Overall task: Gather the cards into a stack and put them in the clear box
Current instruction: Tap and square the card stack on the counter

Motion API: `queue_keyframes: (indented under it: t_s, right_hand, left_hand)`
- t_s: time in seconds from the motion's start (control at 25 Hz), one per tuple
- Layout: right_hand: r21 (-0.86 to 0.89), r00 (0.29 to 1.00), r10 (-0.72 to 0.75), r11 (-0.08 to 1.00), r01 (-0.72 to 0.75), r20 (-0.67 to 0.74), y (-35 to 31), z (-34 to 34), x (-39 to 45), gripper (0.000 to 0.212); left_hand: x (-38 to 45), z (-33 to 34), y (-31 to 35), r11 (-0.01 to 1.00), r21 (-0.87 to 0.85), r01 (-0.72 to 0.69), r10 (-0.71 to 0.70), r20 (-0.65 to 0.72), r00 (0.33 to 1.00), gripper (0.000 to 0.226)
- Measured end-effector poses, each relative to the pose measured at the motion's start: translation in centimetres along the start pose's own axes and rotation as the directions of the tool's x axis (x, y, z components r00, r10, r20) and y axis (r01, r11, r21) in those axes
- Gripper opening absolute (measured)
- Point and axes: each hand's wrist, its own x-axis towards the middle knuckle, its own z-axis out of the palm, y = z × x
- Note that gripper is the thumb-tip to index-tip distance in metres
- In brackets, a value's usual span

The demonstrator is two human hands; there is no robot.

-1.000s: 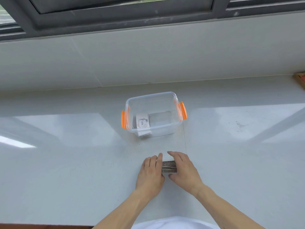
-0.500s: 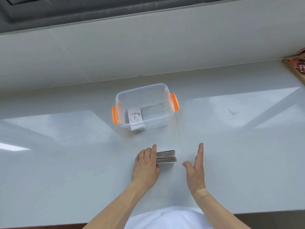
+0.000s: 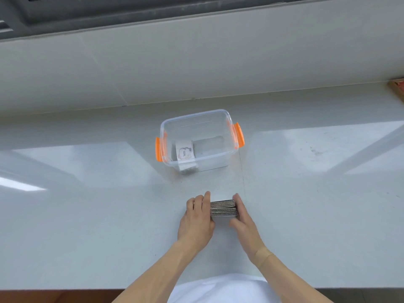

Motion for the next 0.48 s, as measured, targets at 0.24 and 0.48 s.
queue_keyframes:
  t_s: [0.24,0.48]
  right_hand:
    - [-0.032,0.997,-0.071,0.997,0.071,-0.016,-0.3,1.2,-0.4,0.086]
    - [-0.171,0.992,-0.062,0.982,0.081,0.114,-0.3,0.1,0.4,0.089]
  left_hand:
    - [0.1,0.1,-0.1,1.0,0.001,0.018,-0.018,0.001,1.0,0.076]
    - [0.2,0.3,-0.4,1.0,0.019,-0.002,0.002,-0.014,1.0,0.076]
